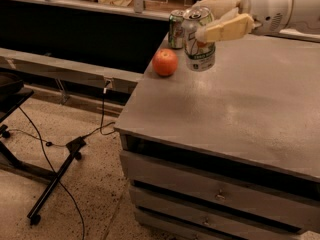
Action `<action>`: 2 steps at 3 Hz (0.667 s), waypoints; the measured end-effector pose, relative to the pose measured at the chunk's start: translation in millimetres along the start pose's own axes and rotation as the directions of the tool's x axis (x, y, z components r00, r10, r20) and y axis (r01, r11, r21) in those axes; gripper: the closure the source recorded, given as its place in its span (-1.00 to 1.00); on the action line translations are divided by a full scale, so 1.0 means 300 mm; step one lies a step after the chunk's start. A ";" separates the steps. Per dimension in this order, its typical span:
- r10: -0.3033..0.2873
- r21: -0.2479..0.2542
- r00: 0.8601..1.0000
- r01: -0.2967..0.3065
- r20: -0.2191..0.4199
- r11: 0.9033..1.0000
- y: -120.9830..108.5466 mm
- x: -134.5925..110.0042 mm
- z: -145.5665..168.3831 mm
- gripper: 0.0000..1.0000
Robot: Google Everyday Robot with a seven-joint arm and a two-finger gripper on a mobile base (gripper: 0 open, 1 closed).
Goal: Place 7up can upright
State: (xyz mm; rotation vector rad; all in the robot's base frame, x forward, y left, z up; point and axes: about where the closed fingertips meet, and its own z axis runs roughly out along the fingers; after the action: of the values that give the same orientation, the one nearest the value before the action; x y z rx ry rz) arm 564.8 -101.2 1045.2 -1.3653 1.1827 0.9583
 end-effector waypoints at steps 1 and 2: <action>-0.008 0.018 1.000 0.008 -0.017 1.000 0.000 0.003 0.004 1.00; -0.089 0.082 0.996 0.090 -0.008 0.993 0.050 -0.077 0.007 1.00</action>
Offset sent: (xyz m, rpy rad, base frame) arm -0.0186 -0.0375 -0.0964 0.1360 0.0169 -0.5735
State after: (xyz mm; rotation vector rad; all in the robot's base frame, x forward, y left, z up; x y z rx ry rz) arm 545.7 -95.3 1064.4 -1.3440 1.1421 0.8347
